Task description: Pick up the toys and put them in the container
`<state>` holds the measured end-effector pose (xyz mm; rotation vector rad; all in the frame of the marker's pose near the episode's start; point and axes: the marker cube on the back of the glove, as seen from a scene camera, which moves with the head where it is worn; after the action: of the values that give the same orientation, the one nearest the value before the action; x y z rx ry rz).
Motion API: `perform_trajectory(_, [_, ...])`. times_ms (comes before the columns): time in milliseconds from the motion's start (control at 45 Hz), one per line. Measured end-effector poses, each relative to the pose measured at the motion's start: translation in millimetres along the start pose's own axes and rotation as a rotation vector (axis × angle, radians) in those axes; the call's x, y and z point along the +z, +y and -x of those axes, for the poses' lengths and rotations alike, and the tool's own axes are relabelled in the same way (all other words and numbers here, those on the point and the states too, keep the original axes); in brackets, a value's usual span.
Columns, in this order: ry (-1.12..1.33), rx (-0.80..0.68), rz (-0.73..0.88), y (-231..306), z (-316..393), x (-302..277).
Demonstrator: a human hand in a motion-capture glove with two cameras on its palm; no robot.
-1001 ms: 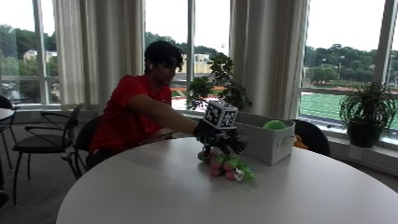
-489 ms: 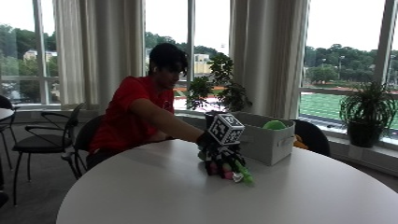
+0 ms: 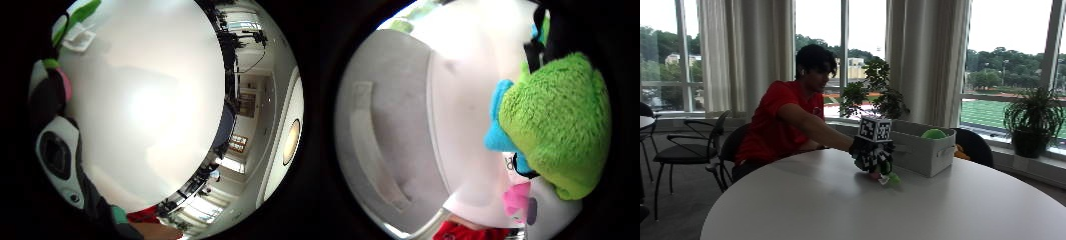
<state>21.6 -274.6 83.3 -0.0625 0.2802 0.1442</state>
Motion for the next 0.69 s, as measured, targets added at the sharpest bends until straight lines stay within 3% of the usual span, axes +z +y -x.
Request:
perform_trajectory(156, [-0.052, 0.013, -0.052, 7, -7, -32])
perform_trajectory(423, [-0.064, 0.050, -0.197, 22, -47, -149])
perform_trajectory(623, [-0.091, 0.028, -0.274, 39, -32, -213])
perform_trajectory(689, [-0.103, -0.029, -0.317, 50, 2, -250])
